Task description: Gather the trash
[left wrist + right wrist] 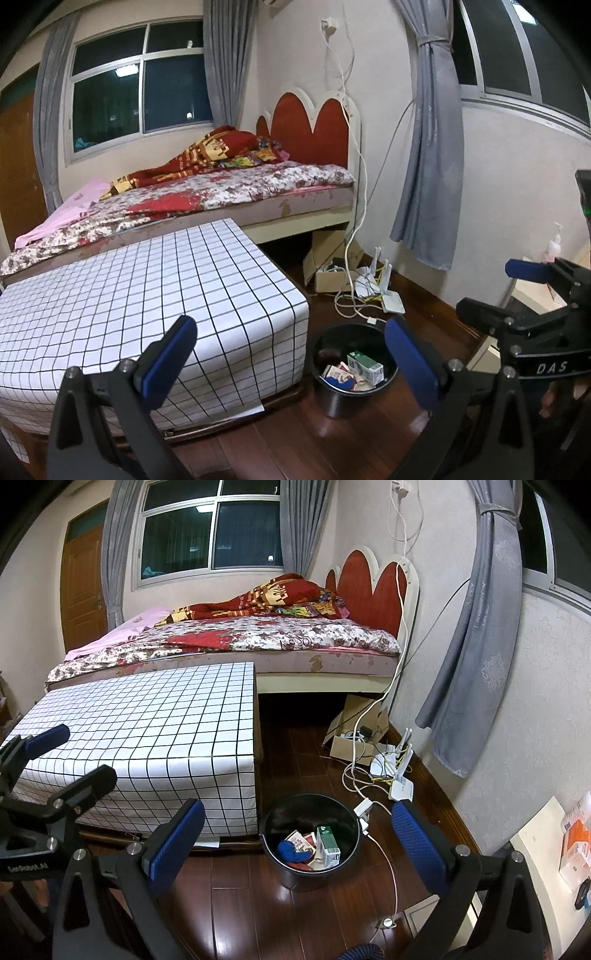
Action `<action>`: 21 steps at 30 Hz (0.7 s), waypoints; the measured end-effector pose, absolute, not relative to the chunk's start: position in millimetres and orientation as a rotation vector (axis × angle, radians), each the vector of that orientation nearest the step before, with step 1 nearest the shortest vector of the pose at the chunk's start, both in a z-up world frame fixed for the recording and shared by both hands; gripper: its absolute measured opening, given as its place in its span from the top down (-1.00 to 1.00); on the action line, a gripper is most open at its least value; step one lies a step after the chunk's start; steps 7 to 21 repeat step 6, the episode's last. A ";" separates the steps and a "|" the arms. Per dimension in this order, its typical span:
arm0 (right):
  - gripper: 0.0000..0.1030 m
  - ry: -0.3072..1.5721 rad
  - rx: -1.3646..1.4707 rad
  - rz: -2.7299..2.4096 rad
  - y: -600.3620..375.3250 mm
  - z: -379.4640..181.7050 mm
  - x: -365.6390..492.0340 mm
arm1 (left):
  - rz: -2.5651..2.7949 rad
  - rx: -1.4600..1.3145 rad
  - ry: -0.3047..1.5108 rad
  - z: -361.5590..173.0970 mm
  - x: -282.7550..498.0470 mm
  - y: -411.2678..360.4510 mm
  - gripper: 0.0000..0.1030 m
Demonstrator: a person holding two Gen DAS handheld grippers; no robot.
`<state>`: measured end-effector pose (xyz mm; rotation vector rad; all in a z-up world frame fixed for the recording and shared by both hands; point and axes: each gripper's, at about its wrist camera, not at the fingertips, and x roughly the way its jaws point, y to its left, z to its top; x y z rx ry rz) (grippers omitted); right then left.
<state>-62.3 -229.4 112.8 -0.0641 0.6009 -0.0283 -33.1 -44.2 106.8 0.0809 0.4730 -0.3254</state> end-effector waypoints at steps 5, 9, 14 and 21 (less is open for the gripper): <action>-0.98 0.600 -0.064 -0.028 -229.9 112.5 -62.2 | -0.323 0.076 0.469 108.0 -31.8 -42.0 -0.98; -0.98 0.601 -0.063 -0.028 -229.9 112.4 -62.7 | -0.321 0.075 0.471 107.2 -31.7 -41.5 -0.98; -0.98 0.601 -0.063 -0.028 -229.9 112.4 -62.7 | -0.321 0.075 0.471 107.2 -31.7 -41.5 -0.98; -0.98 0.601 -0.063 -0.028 -229.9 112.4 -62.7 | -0.321 0.075 0.471 107.2 -31.7 -41.5 -0.98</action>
